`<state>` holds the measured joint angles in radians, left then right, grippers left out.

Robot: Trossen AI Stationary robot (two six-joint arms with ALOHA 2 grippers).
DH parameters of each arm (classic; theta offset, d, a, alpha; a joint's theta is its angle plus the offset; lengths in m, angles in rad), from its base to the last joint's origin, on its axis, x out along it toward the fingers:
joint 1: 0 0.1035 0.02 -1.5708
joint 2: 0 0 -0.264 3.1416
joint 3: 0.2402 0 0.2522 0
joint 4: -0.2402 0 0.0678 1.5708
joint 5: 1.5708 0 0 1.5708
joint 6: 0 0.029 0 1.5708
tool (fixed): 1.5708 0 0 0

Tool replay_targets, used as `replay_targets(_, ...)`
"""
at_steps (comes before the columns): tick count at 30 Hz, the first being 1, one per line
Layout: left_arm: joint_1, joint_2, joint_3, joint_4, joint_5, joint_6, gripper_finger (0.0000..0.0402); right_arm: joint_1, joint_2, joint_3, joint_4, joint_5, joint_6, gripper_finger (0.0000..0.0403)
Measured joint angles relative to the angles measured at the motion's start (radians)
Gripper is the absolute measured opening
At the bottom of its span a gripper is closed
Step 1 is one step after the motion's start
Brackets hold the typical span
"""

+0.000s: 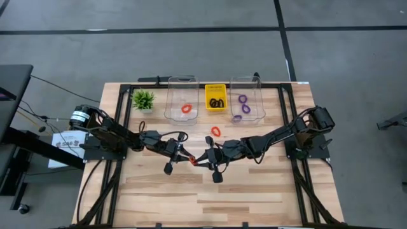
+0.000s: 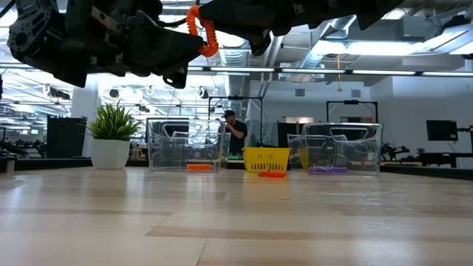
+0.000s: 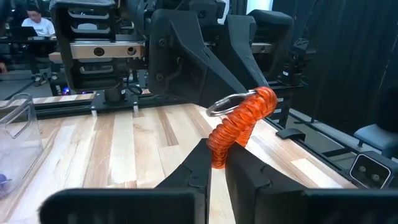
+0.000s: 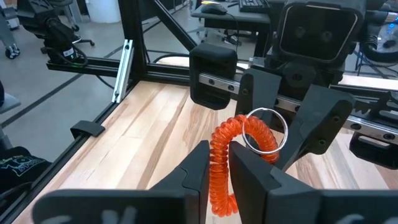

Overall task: Sort spring keychains
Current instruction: Put the right orange spring keychain into the left transparent bin

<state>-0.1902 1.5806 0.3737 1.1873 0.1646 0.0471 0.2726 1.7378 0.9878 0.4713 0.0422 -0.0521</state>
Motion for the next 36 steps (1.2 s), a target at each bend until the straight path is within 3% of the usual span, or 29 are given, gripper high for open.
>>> replay_targets(36, 0.0, 0.0, 0.0, -0.005, 0.0, -0.001, 0.0037, 0.001, 0.0, 0.0, -0.04, 0.011, 0.0, 0.0054)
